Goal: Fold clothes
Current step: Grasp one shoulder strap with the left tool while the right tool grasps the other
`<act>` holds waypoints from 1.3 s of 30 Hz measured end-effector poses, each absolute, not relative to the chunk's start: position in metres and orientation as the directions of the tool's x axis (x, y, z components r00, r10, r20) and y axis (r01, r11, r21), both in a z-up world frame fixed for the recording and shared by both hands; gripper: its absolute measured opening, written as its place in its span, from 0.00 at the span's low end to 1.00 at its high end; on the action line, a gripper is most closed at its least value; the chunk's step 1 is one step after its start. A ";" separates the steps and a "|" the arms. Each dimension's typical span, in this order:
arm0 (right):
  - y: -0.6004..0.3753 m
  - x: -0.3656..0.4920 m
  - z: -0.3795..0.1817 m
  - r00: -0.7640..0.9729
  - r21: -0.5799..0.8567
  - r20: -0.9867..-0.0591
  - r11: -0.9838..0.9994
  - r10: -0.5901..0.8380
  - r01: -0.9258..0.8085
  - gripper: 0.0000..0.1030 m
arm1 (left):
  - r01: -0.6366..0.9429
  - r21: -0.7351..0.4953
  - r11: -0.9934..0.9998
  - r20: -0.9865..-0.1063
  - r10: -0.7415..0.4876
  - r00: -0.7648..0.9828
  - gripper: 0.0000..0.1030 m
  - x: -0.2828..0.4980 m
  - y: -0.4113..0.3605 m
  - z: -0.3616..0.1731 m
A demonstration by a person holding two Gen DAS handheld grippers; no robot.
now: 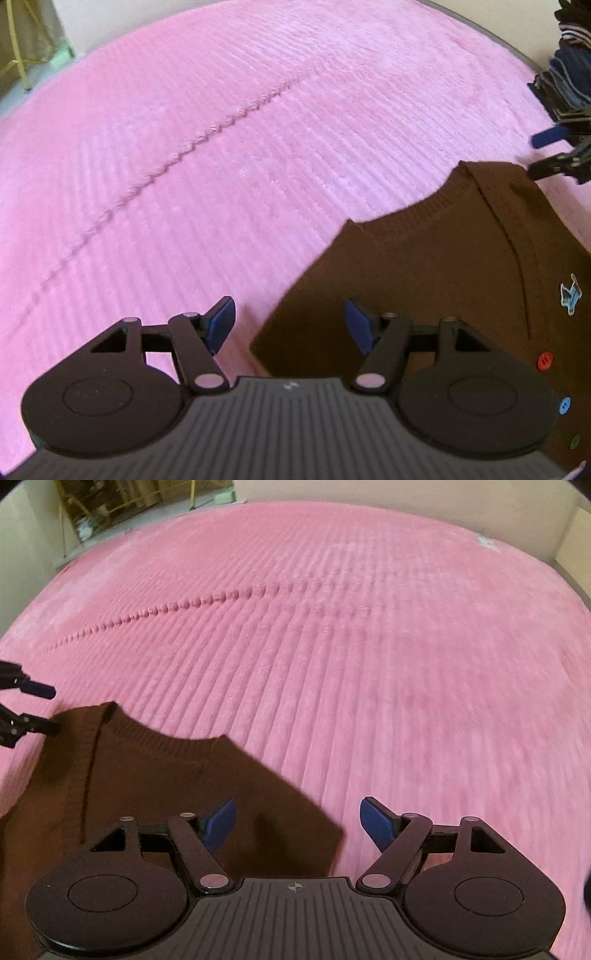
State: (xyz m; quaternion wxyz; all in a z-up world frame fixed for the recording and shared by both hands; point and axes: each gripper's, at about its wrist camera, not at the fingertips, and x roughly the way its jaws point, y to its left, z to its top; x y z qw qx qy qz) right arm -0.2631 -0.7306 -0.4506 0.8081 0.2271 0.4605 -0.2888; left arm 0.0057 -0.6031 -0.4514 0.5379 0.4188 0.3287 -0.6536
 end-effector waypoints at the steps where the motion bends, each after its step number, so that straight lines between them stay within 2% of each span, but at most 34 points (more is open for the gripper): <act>1: -0.737 -0.262 -0.456 0.409 0.114 -0.879 0.722 -0.247 0.682 0.75 | 0.976 0.008 -0.219 -0.903 -0.421 -0.087 0.60 0.010 -0.609 -0.455; 3: -0.749 -0.259 -0.467 0.408 0.141 -0.884 0.705 -0.226 0.695 0.75 | 0.971 -0.015 -0.238 -0.906 -0.407 -0.114 0.59 0.016 -0.617 -0.464; 4: -0.752 -0.259 -0.470 0.413 0.158 -0.885 0.697 -0.214 0.699 0.70 | 0.970 -0.026 -0.242 -0.909 -0.398 -0.123 0.56 0.017 -0.619 -0.469; 5: -0.753 -0.260 -0.472 0.422 0.179 -0.884 0.689 -0.201 0.702 0.43 | 0.970 -0.042 -0.238 -0.912 -0.387 -0.135 0.56 0.020 -0.621 -0.473; 7: -0.753 -0.262 -0.477 0.441 0.221 -0.881 0.671 -0.174 0.707 0.34 | 0.973 -0.084 -0.215 -0.904 -0.394 -0.165 0.47 0.023 -0.620 -0.478; 8: -0.754 -0.263 -0.479 0.450 0.242 -0.878 0.662 -0.161 0.709 0.23 | 0.973 -0.099 -0.211 -0.899 -0.399 -0.178 0.44 0.023 -0.618 -0.477; 9: -0.752 -0.264 -0.479 0.459 0.252 -0.875 0.662 -0.157 0.706 0.10 | 0.972 -0.112 -0.207 -0.895 -0.404 -0.189 0.27 0.023 -0.615 -0.476; 10: -0.748 -0.266 -0.476 0.467 0.249 -0.869 0.671 -0.164 0.699 0.06 | 0.971 -0.125 -0.204 -0.890 -0.410 -0.201 0.04 0.022 -0.613 -0.474; 11: -0.744 -0.269 -0.469 0.480 0.246 -0.859 0.679 -0.178 0.691 0.02 | 0.971 -0.131 -0.199 -0.881 -0.425 -0.206 0.04 0.021 -0.606 -0.467; 16: -0.699 -0.308 -0.416 0.596 0.264 -0.763 0.721 -0.250 0.641 0.01 | 0.972 -0.162 -0.167 -0.819 -0.527 -0.227 0.03 0.013 -0.560 -0.421; 21: -0.608 -0.375 -0.353 0.697 0.305 -0.664 0.753 -0.272 0.584 0.01 | 0.971 -0.202 -0.130 -0.720 -0.652 -0.237 0.03 -0.010 -0.445 -0.352; 24: -0.534 -0.415 -0.338 0.687 0.307 -0.686 0.763 -0.237 0.569 0.02 | 0.971 -0.232 -0.051 -0.732 -0.649 -0.209 0.03 -0.034 -0.358 -0.338; 28: -0.443 -0.457 -0.366 0.546 0.309 -0.829 0.710 -0.125 0.632 0.02 | 0.939 -0.312 0.145 -0.806 -0.563 -0.181 0.03 -0.067 -0.254 -0.355; 29: -0.427 -0.465 -0.377 0.507 0.313 -0.856 0.679 -0.101 0.664 0.06 | 0.914 -0.337 0.226 -0.826 -0.537 -0.172 0.04 -0.074 -0.234 -0.366; 31: -0.404 -0.479 -0.394 0.457 0.329 -0.887 0.603 -0.067 0.727 0.47 | 0.846 -0.384 0.371 -0.848 -0.505 -0.163 0.06 -0.086 -0.199 -0.385; 32: -0.397 -0.485 -0.398 0.463 0.353 -0.884 0.554 -0.067 0.754 0.76 | 0.804 -0.409 0.432 -0.850 -0.501 -0.163 0.07 -0.092 -0.184 -0.393; 33: -0.392 -0.492 -0.401 0.494 0.394 -0.865 0.494 -0.086 0.775 0.76 | 0.772 -0.430 0.469 -0.845 -0.509 -0.162 0.11 -0.098 -0.176 -0.397; 34: -0.392 -0.498 -0.403 0.528 0.443 -0.844 0.427 -0.098 0.788 0.76 | 0.750 -0.442 0.491 -0.840 -0.520 -0.155 0.22 -0.103 -0.172 -0.399; 35: -0.396 -0.502 -0.406 0.563 0.499 -0.819 0.352 -0.105 0.792 0.76 | 0.735 -0.452 0.505 -0.833 -0.534 -0.145 0.26 -0.106 -0.173 -0.400; 39: -0.418 -0.510 -0.421 0.670 0.667 -0.724 0.080 -0.165 0.740 0.67 | 0.649 -0.534 0.542 -0.784 -0.605 -0.139 0.31 -0.097 -0.192 -0.407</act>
